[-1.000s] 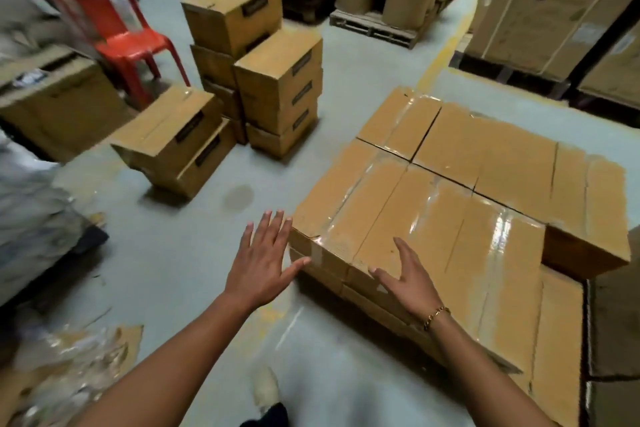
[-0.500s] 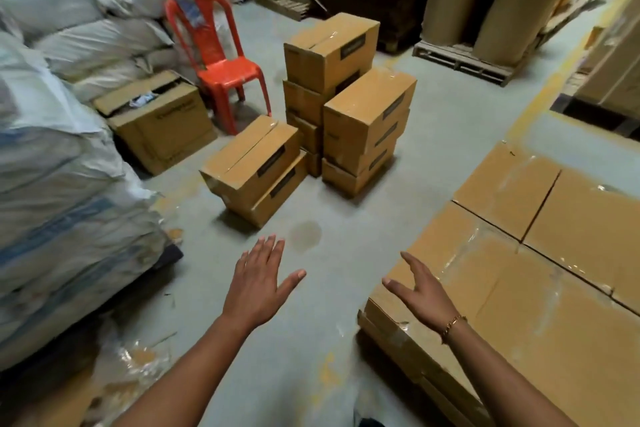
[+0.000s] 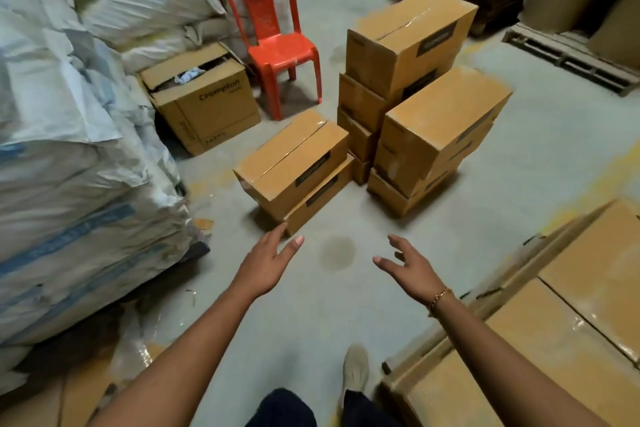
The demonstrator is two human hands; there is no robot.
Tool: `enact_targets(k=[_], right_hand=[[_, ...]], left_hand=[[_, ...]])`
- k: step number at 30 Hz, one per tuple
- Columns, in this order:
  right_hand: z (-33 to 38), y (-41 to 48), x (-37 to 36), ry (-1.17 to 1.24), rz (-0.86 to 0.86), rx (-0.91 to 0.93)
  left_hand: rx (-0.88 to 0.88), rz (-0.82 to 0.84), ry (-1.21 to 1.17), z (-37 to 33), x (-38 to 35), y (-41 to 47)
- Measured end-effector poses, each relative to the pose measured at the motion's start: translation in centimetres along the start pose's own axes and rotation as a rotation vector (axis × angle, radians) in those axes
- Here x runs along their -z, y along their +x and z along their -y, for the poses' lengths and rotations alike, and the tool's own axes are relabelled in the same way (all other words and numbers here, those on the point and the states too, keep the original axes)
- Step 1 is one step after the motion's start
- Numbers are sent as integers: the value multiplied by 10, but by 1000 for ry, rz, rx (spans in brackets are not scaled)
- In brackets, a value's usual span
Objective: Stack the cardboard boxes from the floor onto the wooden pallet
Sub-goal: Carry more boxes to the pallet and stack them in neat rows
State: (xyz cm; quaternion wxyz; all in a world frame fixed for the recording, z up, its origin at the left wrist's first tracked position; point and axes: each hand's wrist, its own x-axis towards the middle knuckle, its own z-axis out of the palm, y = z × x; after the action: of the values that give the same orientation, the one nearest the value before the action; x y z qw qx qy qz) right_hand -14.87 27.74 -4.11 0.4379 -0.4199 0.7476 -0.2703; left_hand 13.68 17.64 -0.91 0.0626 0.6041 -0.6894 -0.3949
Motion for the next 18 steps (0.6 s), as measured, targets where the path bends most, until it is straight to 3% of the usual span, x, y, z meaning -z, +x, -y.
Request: enact_targets(k=[8, 18], right_hand=[[53, 132, -13, 63, 100, -39], [103, 316, -115, 225, 55, -220]], left_hand=[[99, -9, -65, 12, 46, 107], [145, 115, -93, 91, 96, 318]])
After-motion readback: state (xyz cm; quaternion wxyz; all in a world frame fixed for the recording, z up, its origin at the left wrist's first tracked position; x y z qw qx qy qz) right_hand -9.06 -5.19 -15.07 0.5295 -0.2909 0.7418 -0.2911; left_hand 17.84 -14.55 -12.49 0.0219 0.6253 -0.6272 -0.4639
